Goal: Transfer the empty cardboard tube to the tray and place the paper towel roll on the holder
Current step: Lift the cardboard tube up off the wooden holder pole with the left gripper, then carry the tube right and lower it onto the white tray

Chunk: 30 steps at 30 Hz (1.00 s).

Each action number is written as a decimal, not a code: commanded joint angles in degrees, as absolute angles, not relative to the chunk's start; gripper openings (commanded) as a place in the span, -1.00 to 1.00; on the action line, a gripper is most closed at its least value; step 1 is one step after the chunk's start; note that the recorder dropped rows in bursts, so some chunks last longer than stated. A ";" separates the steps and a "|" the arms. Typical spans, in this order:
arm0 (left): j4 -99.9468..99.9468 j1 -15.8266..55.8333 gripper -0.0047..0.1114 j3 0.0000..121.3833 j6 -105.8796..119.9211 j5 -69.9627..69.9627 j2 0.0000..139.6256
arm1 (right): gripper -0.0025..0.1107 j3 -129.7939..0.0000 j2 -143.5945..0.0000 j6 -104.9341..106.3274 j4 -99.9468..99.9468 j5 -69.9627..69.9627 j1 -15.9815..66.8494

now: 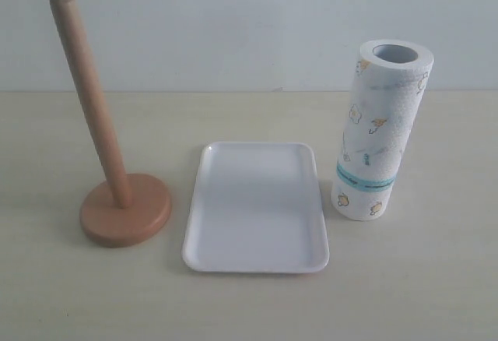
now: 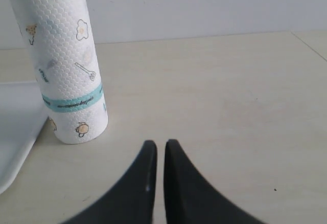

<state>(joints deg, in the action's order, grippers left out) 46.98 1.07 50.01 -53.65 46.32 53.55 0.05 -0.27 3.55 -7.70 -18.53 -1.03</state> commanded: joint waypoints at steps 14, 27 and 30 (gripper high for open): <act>90.59 1.43 -0.85 64.27 -120.42 58.94 65.16 | -0.86 0.00 0.00 3.55 -7.32 -17.82 -1.16; 92.98 10.25 -0.85 65.42 -120.42 53.78 69.53 | -0.86 0.00 0.00 3.55 -7.32 -17.82 -1.16; 95.86 11.28 -0.85 68.57 -120.42 57.28 72.10 | -0.86 0.00 0.00 3.55 -7.32 -17.82 -1.16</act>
<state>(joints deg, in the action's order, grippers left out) 94.39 10.31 66.28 -119.93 55.67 70.40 0.05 -0.27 3.55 -7.70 -18.53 -1.03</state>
